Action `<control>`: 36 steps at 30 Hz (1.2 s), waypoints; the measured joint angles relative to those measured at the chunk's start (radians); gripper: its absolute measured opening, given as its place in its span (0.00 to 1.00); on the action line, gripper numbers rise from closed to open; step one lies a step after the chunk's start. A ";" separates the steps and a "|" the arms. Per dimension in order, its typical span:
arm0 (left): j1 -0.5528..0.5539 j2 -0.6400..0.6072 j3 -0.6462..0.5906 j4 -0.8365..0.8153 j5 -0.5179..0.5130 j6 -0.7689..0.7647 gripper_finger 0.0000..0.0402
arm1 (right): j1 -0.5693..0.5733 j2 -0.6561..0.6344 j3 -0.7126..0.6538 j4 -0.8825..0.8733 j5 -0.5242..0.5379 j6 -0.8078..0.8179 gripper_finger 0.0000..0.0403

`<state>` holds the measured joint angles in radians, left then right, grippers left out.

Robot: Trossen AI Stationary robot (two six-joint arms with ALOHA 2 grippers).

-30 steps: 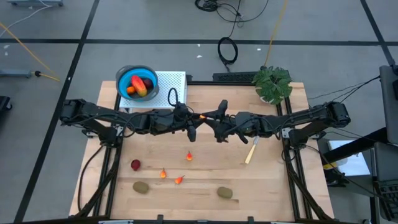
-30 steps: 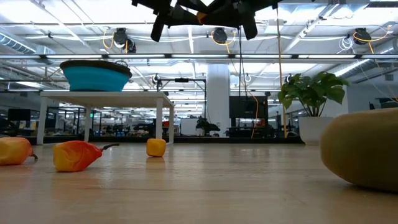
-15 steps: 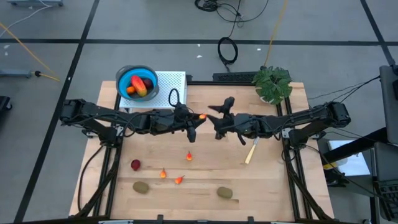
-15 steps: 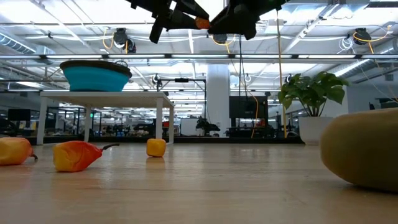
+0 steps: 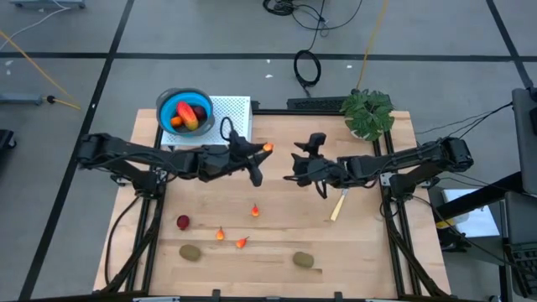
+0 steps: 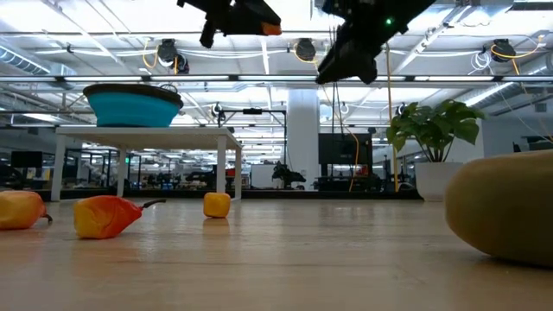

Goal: Pick & Place Fruit
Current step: Put the right peach into the blue strainer bowl on the shelf

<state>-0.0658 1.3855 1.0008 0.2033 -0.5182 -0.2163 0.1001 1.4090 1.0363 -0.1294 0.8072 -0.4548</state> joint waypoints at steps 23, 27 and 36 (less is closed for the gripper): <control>0.061 -0.204 0.002 -0.174 -0.393 0.379 0.22 | -0.102 -0.076 0.000 -0.017 -0.609 0.302 0.02; 0.105 -0.238 0.002 -0.272 -0.391 0.366 0.22 | -0.123 -0.130 -0.002 -0.011 -0.671 0.317 0.00; 0.219 -0.297 0.002 -0.436 -0.380 0.306 0.22 | -0.148 -0.318 -0.103 0.047 -0.784 0.372 0.00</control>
<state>0.1532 1.0884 1.0027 -0.2329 -0.8980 0.0900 -0.0479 1.0914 0.9338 -0.0824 0.0231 -0.0828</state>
